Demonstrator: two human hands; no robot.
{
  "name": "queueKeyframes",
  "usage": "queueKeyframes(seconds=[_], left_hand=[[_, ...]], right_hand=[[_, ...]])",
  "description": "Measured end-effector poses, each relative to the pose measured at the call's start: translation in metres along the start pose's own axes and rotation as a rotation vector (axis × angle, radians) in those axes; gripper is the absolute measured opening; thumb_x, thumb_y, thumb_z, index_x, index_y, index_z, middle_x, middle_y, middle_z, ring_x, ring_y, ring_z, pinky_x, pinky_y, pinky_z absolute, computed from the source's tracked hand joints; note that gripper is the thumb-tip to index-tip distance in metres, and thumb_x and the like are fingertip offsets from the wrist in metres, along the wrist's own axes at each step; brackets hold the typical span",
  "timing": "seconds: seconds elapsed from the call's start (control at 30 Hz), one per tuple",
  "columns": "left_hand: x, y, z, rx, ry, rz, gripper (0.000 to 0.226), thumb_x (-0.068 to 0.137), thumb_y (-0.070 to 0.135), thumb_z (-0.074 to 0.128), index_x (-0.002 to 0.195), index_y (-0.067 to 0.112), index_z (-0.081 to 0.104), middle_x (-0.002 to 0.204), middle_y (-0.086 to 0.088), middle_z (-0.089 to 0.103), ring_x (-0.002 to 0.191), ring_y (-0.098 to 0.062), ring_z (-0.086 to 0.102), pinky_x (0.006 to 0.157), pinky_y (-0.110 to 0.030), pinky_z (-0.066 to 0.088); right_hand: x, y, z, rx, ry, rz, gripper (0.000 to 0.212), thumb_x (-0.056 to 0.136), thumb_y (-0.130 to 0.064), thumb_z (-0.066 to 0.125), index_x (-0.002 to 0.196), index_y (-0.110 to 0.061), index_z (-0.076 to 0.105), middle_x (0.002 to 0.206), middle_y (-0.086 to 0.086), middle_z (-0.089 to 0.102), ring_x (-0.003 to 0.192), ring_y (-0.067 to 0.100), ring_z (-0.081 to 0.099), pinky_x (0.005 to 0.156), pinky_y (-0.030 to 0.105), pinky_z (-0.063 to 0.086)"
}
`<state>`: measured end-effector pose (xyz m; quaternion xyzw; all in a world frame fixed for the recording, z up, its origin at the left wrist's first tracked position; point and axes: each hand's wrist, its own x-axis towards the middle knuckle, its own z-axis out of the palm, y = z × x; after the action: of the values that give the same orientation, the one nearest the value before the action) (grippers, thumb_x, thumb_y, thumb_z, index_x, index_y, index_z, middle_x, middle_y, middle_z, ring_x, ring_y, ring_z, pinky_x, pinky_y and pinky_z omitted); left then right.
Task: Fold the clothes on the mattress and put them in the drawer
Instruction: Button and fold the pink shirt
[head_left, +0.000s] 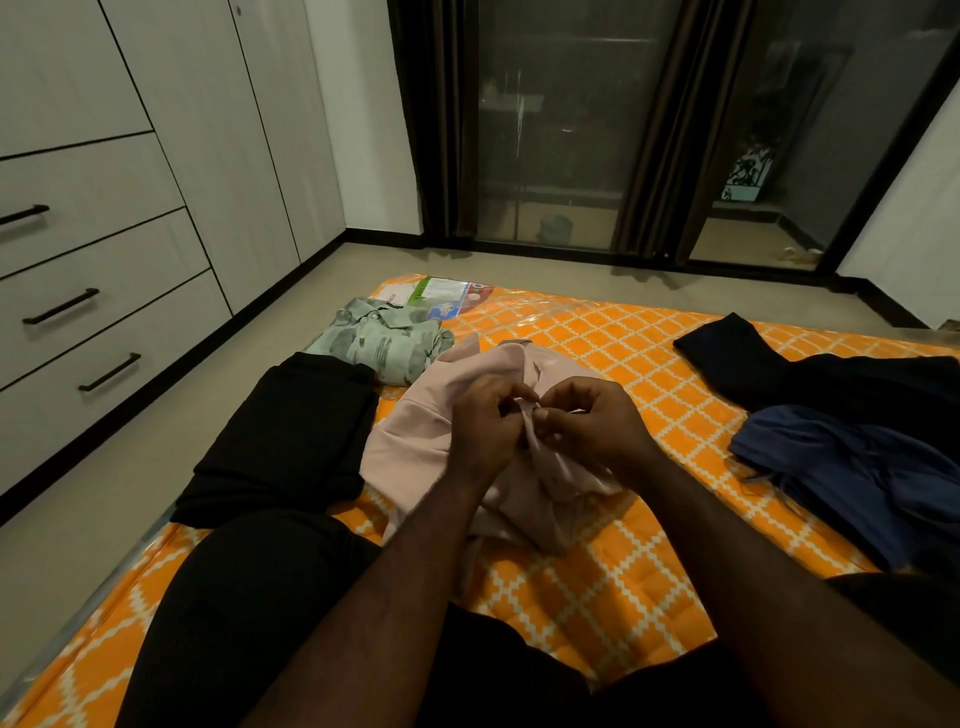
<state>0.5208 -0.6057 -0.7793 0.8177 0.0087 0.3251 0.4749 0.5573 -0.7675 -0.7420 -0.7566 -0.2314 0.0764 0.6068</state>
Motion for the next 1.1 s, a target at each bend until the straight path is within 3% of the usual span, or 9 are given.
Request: queueKeyframes(seconds=[0.23,0.33,0.4,0.47,0.6,0.7,0.83,0.93,1.1], left_hand=[[-0.001,0.005,-0.001,0.018,0.137,-0.135,0.018,0.08,0.014,0.074,0.084,0.017,0.057,0.084,0.0,0.062,0.08,-0.019,0.059,0.066,-0.03,0.049],[0.0,-0.003,-0.001,0.029,-0.142,-0.245,0.017,0.09,0.018,0.072,0.105,0.011,0.07,0.101,-0.004,0.074,0.095,-0.02,0.068,0.079,-0.026,0.052],[-0.003,-0.011,0.001,0.18,-0.349,-0.189,0.04,0.087,0.013,0.069,0.127,0.009,0.066,0.123,-0.011,0.068,0.115,-0.026,0.062,0.096,-0.028,0.048],[-0.009,-0.016,0.004,0.282,-0.396,-0.137,0.057,0.079,0.012,0.065,0.136,0.012,0.06,0.133,-0.014,0.059,0.125,-0.029,0.052,0.107,-0.038,0.045],[-0.014,-0.014,0.006,0.376,-0.293,-0.06,0.029,0.083,0.025,0.056,0.103,0.015,0.074,0.102,-0.008,0.071,0.097,-0.029,0.063,0.082,-0.043,0.054],[-0.01,-0.007,0.005,0.488,-0.204,0.17,0.02,0.081,0.028,0.057,0.076,0.015,0.072,0.08,-0.006,0.068,0.083,-0.029,0.058,0.08,-0.042,0.05],[-0.013,0.009,0.011,0.316,-0.284,0.336,0.016,0.082,0.021,0.062,0.069,0.011,0.06,0.073,-0.005,0.054,0.066,-0.018,0.046,0.06,-0.036,0.043],[-0.017,0.016,0.018,0.161,-0.304,0.227,0.022,0.089,0.03,0.058,0.07,0.021,0.052,0.067,0.007,0.047,0.06,-0.012,0.046,0.054,-0.032,0.039],[-0.015,0.013,0.028,-0.184,-0.25,-0.365,0.024,0.087,0.04,0.062,0.083,0.016,0.063,0.076,-0.003,0.066,0.074,-0.02,0.064,0.067,-0.039,0.052]], right_hand=[[0.007,0.002,0.003,0.19,0.052,0.099,0.01,0.086,0.003,0.076,0.094,-0.003,0.076,0.08,0.017,0.074,0.07,0.028,0.068,0.063,0.036,0.055],[0.01,-0.003,0.0,0.345,0.137,0.13,0.007,0.091,0.004,0.07,0.097,0.002,0.073,0.082,0.015,0.072,0.076,0.026,0.07,0.064,0.032,0.058],[0.01,-0.006,-0.003,0.407,0.205,0.157,0.009,0.092,0.002,0.069,0.101,0.004,0.07,0.08,0.014,0.07,0.073,0.025,0.069,0.065,0.033,0.06],[0.01,-0.008,-0.006,0.421,0.262,0.163,0.007,0.094,0.0,0.068,0.101,0.001,0.068,0.079,0.013,0.069,0.07,0.025,0.068,0.067,0.035,0.061],[0.012,-0.009,-0.01,0.372,0.287,0.12,0.006,0.098,-0.002,0.063,0.103,-0.004,0.067,0.081,0.013,0.069,0.071,0.023,0.069,0.069,0.036,0.062],[0.014,-0.008,-0.01,0.348,0.279,0.109,0.011,0.101,-0.004,0.059,0.109,-0.005,0.066,0.084,0.013,0.067,0.071,0.021,0.066,0.067,0.036,0.06],[0.021,-0.012,-0.011,0.377,0.28,0.079,0.018,0.103,-0.003,0.054,0.117,-0.004,0.066,0.09,0.017,0.063,0.072,0.02,0.062,0.066,0.031,0.059],[0.026,-0.014,-0.013,0.431,0.276,0.074,0.021,0.103,-0.002,0.054,0.118,-0.003,0.068,0.093,0.015,0.068,0.077,0.019,0.065,0.07,0.031,0.061],[0.03,-0.001,-0.008,0.408,0.171,0.117,0.019,0.102,0.0,0.054,0.112,-0.005,0.07,0.096,0.02,0.069,0.088,0.029,0.068,0.081,0.044,0.06]])
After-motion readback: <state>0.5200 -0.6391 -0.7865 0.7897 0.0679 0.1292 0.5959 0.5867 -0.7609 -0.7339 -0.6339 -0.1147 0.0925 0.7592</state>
